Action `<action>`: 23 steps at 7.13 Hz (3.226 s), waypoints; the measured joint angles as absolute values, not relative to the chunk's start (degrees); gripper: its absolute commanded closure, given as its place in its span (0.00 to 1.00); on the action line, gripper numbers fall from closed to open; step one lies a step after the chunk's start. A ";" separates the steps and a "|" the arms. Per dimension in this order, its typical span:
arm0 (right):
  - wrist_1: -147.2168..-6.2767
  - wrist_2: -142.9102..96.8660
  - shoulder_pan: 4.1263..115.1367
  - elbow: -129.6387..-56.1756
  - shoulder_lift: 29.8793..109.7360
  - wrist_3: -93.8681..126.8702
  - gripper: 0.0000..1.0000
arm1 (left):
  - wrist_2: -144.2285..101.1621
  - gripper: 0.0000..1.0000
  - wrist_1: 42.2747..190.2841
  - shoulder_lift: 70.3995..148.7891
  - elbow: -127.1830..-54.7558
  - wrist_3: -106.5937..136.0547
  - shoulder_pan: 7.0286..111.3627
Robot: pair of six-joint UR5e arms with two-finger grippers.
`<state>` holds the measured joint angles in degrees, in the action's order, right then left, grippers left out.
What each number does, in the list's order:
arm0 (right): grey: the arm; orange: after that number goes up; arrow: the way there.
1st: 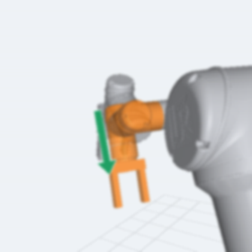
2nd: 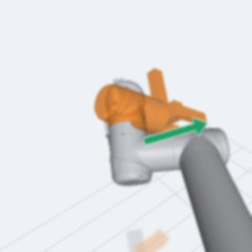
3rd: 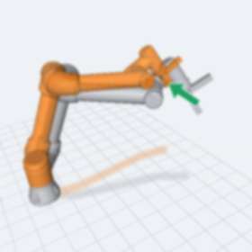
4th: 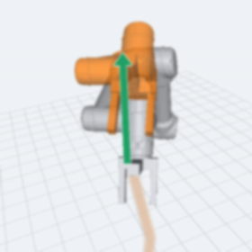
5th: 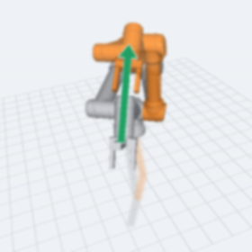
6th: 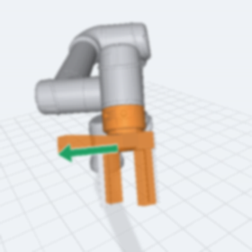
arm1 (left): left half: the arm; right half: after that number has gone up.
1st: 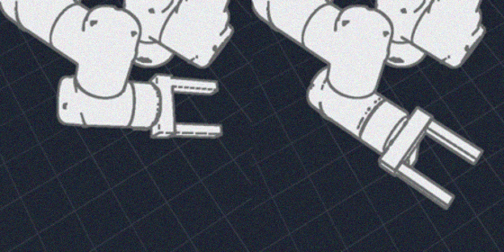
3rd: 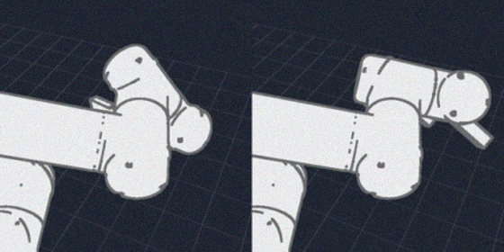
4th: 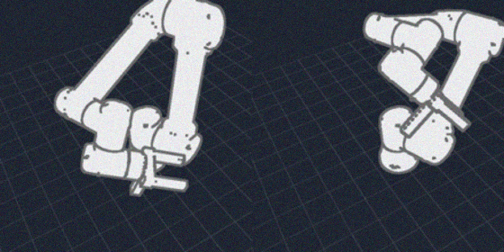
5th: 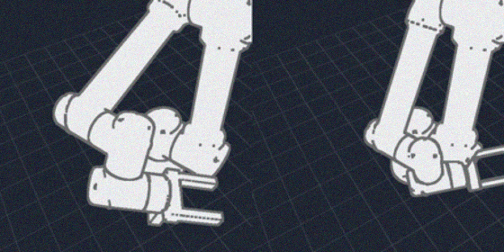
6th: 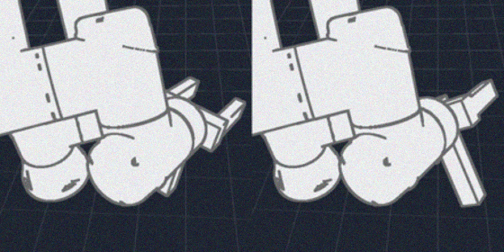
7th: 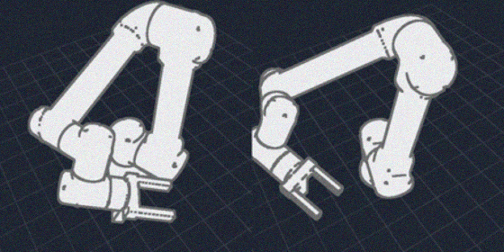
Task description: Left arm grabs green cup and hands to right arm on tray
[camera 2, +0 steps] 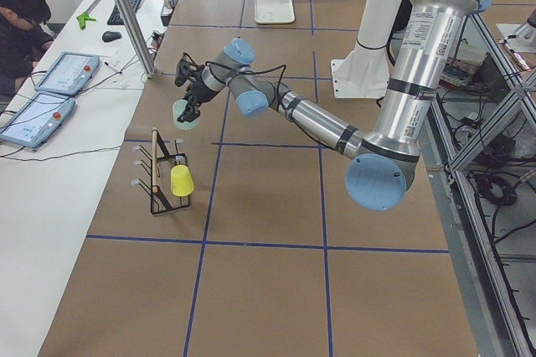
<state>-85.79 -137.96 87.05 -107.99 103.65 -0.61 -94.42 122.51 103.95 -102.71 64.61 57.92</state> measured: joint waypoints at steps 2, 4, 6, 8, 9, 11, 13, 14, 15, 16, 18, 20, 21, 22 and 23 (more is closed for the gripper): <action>-74.61 -142.36 83.78 -108.01 103.52 13.26 0.00 | -94.46 0.41 126.45 104.10 -103.61 76.92 51.81; -56.57 -143.30 77.55 -107.97 103.10 35.58 0.00 | -94.48 0.41 133.12 104.20 -103.84 87.38 46.05; -41.12 -143.41 72.69 -107.94 101.51 55.49 0.00 | -94.46 0.41 141.82 104.33 -103.84 96.82 41.96; -29.98 -143.31 69.04 -107.87 98.95 70.14 0.00 | -94.32 0.41 148.36 105.98 -103.60 103.67 36.84; -24.57 -142.84 67.56 -107.83 97.26 77.65 0.00 | -94.26 0.41 149.62 107.25 -103.66 106.20 34.93; -13.85 -139.46 64.13 -107.77 94.42 90.84 0.00 | -94.03 0.41 153.27 109.08 -103.65 110.82 32.00; -2.24 -129.52 57.16 -107.66 93.40 101.15 0.00 | -93.81 0.41 157.41 110.69 -103.66 114.90 30.34; 3.41 -123.07 52.34 -107.62 93.24 104.76 0.00 | -93.79 0.41 158.90 111.96 -103.65 117.05 29.95; 8.32 -116.97 47.34 -107.42 92.90 106.96 0.00 | -93.78 0.41 160.95 112.75 -103.60 118.86 29.57; 12.40 -112.25 42.92 -106.83 91.78 108.60 0.00 | -93.78 0.41 163.50 113.05 -103.53 119.96 29.10; 15.98 -108.15 37.27 -105.67 87.34 112.22 0.00 | -93.78 0.41 167.94 113.18 -103.31 120.51 27.24; 16.08 -104.96 33.64 -105.42 83.42 114.09 0.00 | -93.78 0.41 169.23 113.32 -103.11 120.53 26.28; 15.60 -102.56 31.79 -105.40 81.86 114.32 0.00 | -93.78 0.41 169.35 113.59 -102.94 120.56 26.08; 13.76 -100.71 30.41 -105.38 79.80 114.39 0.00 | -93.78 0.41 169.37 113.93 -102.71 120.58 25.93; 11.09 -99.90 29.73 -105.38 77.69 114.42 0.00 | -93.78 0.41 169.37 114.11 -102.62 120.58 25.82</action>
<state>11.09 -99.90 29.73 -105.38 77.69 114.42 -93.78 169.37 114.11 -102.62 120.58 25.82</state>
